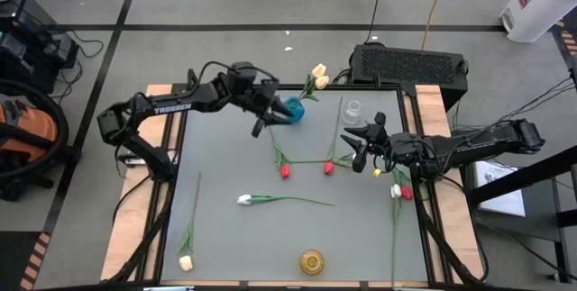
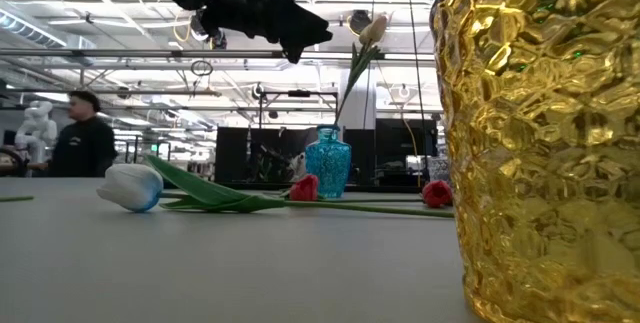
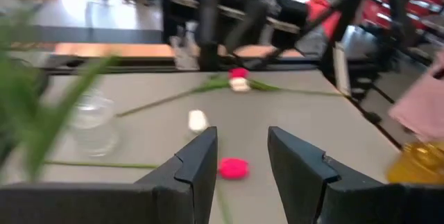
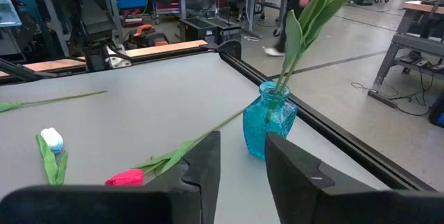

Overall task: Sort flowers into vase by color
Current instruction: Put the yellow flower into the blue vase

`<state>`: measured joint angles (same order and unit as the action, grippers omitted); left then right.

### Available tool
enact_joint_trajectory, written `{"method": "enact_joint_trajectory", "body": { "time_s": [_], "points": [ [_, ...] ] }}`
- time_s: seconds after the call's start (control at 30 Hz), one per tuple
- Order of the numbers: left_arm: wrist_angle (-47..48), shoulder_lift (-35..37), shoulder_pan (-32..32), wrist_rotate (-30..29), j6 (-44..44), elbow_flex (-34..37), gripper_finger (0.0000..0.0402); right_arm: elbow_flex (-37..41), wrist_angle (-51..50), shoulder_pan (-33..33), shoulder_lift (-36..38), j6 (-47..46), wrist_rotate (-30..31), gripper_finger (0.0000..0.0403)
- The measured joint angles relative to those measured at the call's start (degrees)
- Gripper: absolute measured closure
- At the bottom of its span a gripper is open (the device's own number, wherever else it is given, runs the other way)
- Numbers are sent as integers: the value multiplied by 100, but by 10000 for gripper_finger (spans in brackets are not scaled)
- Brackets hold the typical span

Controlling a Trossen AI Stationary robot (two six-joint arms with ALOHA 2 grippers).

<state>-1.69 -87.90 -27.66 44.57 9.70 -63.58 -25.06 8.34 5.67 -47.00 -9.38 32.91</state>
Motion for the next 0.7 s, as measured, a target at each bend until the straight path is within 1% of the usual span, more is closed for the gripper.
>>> {"method": "enact_joint_trajectory", "body": {
  "time_s": [0.17, 0.3, 0.4, 0.7],
  "points": [
    [596, -2, 513, 4, 308, 36, 267, 0, 0, 0, 0, 2, 0, 298],
    [899, 0, 916, 5, 564, 36, 267, 0, 0, 0, 0, 1, 0, 298],
    [962, 0, 1248, 5, 714, 36, 267, 0, 0, 0, 0, 2, 0, 298],
    [1033, 0, 2219, -132, 765, 36, 267, 0, 0, 0, 0, 2, 0, 298]
  ]
}}
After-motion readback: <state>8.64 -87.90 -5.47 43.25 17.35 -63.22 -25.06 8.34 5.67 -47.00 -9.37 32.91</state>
